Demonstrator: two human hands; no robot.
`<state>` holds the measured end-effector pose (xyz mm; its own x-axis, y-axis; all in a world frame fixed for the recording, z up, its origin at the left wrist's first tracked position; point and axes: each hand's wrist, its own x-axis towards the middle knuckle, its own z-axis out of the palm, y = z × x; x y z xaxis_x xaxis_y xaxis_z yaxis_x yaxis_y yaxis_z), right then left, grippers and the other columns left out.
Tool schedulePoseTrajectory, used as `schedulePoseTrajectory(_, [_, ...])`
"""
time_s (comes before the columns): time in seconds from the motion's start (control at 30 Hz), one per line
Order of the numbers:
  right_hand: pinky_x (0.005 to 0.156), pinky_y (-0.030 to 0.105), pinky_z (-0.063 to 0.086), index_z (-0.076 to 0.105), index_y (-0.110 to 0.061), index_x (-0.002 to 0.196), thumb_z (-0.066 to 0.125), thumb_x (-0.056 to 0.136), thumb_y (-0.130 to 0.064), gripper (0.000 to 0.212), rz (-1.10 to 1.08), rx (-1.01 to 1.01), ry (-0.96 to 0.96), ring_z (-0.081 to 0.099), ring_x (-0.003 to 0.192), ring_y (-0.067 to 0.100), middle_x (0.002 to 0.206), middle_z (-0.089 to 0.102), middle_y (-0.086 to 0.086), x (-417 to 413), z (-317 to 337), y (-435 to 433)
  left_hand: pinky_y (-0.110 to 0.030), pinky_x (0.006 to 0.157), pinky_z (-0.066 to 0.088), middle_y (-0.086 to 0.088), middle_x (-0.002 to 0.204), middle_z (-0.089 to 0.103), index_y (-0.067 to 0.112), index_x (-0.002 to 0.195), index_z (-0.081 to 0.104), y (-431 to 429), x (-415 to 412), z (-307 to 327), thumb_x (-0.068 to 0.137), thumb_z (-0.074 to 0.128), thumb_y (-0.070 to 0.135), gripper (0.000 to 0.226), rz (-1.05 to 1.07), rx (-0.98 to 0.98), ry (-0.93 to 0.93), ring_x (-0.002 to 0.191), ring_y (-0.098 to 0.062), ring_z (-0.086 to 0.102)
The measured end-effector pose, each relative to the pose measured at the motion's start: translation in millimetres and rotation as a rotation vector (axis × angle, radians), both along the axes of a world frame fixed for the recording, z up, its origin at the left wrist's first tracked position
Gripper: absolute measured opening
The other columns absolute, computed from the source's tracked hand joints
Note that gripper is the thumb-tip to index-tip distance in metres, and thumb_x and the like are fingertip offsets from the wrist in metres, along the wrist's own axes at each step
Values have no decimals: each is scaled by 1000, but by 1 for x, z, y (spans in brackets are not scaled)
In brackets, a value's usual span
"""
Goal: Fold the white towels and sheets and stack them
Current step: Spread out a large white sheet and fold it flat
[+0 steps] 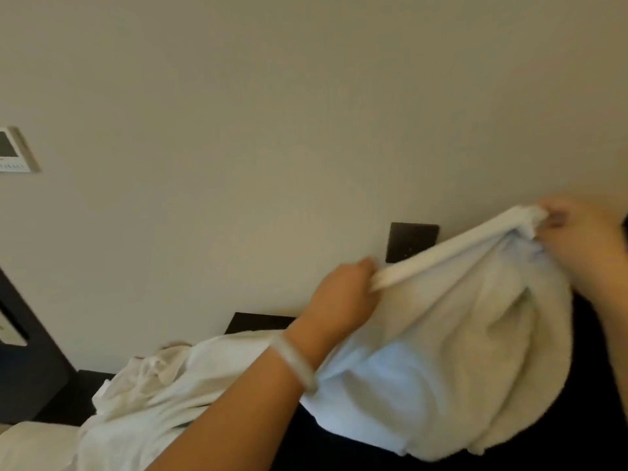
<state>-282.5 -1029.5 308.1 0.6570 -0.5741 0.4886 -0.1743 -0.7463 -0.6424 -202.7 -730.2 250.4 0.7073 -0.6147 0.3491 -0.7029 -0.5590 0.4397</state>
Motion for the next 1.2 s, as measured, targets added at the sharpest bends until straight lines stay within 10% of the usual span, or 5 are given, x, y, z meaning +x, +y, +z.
schedulePoseTrajectory(0.2, [82,33,47,67,0,118,75,83,-3,36,169,121,707,64,98,29,104,70,15,-4,-136,47,-22,81,45,-2,108,67,19,111,60,96,-6,-155,100,47,28,19,329,226,424,98,-17,62])
schedulePoseTrajectory(0.43, [58,18,40,54,-47,127,76,81,-14,61,705,229,645,56,64,10,70,57,-6,4,-155,158,-2,73,36,18,95,64,30,110,63,65,-23,-120,101,50,23,17,81,-116,430,87,5,57])
schedulePoseTrajectory(0.7, [70,28,52,71,-20,99,61,91,1,25,388,530,223,68,83,18,86,75,1,4,-105,126,-30,74,41,-3,106,60,14,110,53,51,-11,-73,90,58,21,22,103,133,13,94,-25,59])
schedulePoseTrajectory(0.93, [63,29,46,69,-9,109,62,91,1,22,133,770,58,62,80,17,93,69,7,3,-88,67,-33,79,50,4,87,58,14,111,59,149,5,-132,99,51,33,24,426,286,322,91,-24,63])
schedulePoseTrajectory(1.2, [63,25,48,68,-9,104,62,91,2,18,196,797,96,64,77,13,88,70,5,1,-98,83,-16,53,37,12,54,48,26,63,53,58,-24,-3,101,49,36,40,36,-373,418,54,-4,43])
